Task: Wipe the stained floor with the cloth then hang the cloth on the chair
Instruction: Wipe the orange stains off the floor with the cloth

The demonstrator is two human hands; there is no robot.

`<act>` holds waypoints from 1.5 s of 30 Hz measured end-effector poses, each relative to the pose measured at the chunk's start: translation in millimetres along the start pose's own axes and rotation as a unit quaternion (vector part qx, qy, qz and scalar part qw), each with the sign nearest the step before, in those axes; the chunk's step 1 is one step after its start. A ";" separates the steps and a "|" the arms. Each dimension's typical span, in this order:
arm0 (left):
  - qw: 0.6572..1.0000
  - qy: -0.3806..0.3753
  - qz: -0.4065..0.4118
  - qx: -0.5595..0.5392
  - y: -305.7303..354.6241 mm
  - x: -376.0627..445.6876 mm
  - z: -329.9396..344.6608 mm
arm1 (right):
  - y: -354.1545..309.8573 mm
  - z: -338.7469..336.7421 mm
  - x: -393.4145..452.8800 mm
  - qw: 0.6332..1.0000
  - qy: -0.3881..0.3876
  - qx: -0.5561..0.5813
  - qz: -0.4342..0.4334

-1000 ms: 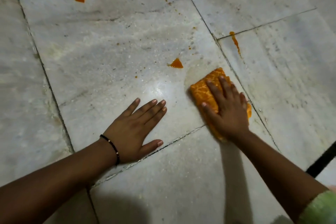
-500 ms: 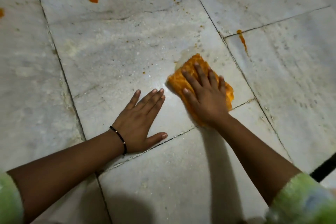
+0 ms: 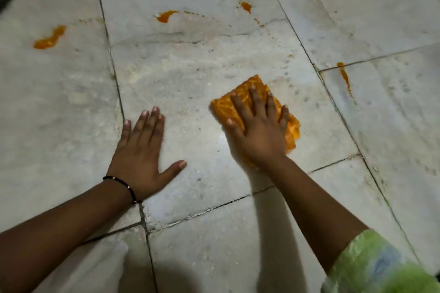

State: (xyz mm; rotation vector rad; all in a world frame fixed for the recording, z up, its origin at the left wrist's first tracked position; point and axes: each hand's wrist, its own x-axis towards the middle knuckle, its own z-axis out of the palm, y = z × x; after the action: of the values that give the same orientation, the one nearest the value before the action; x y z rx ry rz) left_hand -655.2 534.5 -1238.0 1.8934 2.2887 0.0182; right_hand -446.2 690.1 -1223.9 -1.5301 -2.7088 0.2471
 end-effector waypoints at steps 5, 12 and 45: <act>1.000 0.006 -0.004 -0.014 -0.1 -1.0 -1.0 | 54.6 -8.8 -32.0 1.000 -0.006 0.001 0.023; 1.000 -0.001 -0.007 -0.001 1.2 0.7 -0.9 | 0.1 -10.1 53.9 0.983 -0.040 0.029 0.179; 0.991 -0.008 -0.007 -0.134 21.2 13.8 -20.2 | 68.7 -14.2 -9.2 0.967 0.016 0.070 0.244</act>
State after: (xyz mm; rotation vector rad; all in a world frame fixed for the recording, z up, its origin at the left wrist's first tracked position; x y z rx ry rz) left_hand -639.8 554.1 -1217.4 1.7354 2.1634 0.2925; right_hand -381.7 718.9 -1219.5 -2.1042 -2.1904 0.4050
